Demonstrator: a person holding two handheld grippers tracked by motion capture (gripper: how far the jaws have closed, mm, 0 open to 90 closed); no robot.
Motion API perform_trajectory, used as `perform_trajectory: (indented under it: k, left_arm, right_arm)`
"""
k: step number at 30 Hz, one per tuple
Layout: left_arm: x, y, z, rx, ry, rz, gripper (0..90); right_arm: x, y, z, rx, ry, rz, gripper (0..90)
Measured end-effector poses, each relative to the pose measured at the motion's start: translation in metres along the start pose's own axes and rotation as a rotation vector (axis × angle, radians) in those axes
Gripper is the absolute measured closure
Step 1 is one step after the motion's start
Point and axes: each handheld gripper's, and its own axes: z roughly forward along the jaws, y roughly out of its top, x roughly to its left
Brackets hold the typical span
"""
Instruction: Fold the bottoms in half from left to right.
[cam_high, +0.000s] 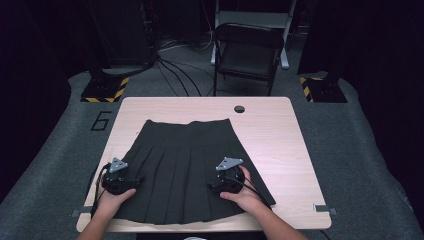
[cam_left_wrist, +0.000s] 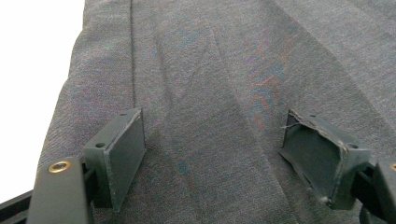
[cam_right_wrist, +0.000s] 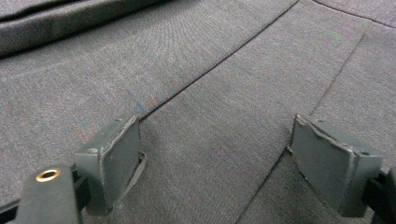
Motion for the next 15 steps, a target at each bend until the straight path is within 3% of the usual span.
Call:
perform_trajectory:
  k: [15]
  left_arm:
    - [0.0000,-0.0002,0.0010,-0.012,0.006,-0.007,21.5]
  right_arm:
    - [0.0002,0.0002,0.0003,0.003,-0.001,0.003,15.9]
